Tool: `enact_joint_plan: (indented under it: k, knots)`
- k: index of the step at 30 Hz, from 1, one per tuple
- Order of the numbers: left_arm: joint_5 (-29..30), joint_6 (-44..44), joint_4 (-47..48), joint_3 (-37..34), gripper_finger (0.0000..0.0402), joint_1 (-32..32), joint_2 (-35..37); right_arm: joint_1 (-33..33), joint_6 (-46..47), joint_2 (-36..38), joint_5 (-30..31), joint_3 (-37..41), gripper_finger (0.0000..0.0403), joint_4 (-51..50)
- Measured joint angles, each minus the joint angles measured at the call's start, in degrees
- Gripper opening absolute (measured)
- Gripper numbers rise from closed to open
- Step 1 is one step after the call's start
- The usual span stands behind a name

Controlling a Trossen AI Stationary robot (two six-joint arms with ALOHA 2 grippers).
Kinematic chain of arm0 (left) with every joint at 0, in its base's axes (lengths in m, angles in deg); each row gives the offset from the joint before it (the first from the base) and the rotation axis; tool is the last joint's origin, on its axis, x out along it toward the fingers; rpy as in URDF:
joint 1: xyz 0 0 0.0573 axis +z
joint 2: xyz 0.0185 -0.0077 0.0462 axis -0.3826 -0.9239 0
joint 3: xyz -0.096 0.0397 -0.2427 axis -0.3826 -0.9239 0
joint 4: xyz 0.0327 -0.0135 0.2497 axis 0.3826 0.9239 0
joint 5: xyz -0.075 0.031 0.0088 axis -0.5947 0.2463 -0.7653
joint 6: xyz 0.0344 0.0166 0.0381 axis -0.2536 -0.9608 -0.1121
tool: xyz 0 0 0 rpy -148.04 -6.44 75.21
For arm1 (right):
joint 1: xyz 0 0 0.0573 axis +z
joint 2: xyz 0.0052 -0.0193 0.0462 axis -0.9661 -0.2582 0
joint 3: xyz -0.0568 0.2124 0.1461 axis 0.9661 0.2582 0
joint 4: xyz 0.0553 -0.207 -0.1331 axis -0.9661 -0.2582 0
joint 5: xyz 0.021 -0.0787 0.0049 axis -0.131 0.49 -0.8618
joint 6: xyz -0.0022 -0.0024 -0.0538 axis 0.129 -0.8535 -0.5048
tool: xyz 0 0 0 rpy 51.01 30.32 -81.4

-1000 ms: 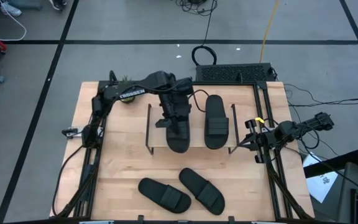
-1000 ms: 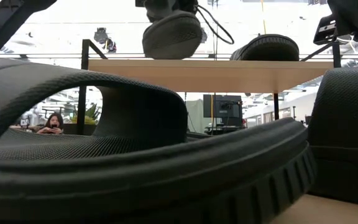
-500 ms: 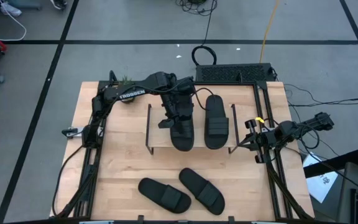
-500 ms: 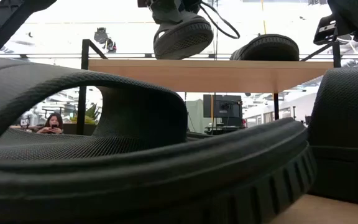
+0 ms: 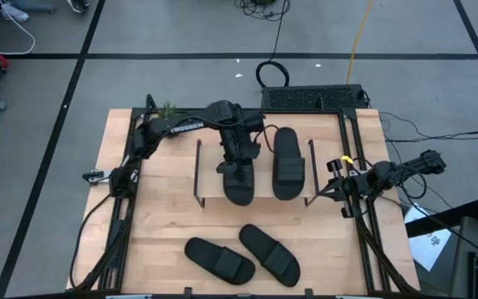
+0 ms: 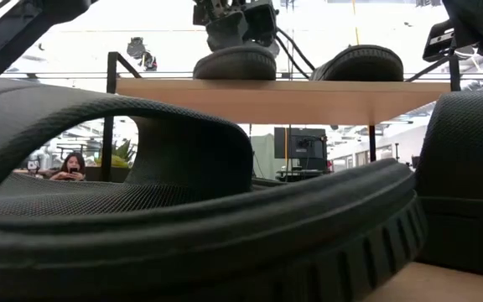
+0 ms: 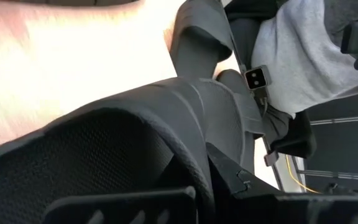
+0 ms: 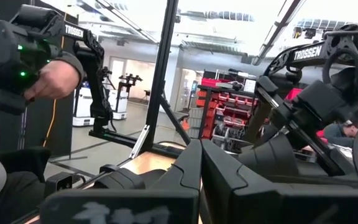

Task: Pick and place slides into the shelf
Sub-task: Put the black slipper on the shelf

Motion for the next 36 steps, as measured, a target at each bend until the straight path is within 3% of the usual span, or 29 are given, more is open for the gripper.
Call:
enact_joint_plan:
  k: [7, 13, 21, 36]
  knots:
    - [0.75, -0.11, -0.53, -0.04, 0.0004, 0.17, -0.08, -0.02, 0.03, 0.00, -0.15, 0.00, 0.0000, 0.00]
    - [4.51, -1.22, -1.37, -0.07, 0.0045, 0.00, -0.06, 0.00, 0.49, 0.00, -0.15, 0.00, 0.0000, 0.00]
    - [8.75, 0.02, -2.37, -0.09, 0.0135, -0.56, -0.08, 0.00, 0.68, 0.00, -0.17, 0.00, 0.0000, -0.02]
    - [5.30, 2.62, -1.00, -0.13, 0.0334, -0.64, 0.11, 0.00, 1.23, 0.00, -2.95, 0.00, 0.0000, -0.04]
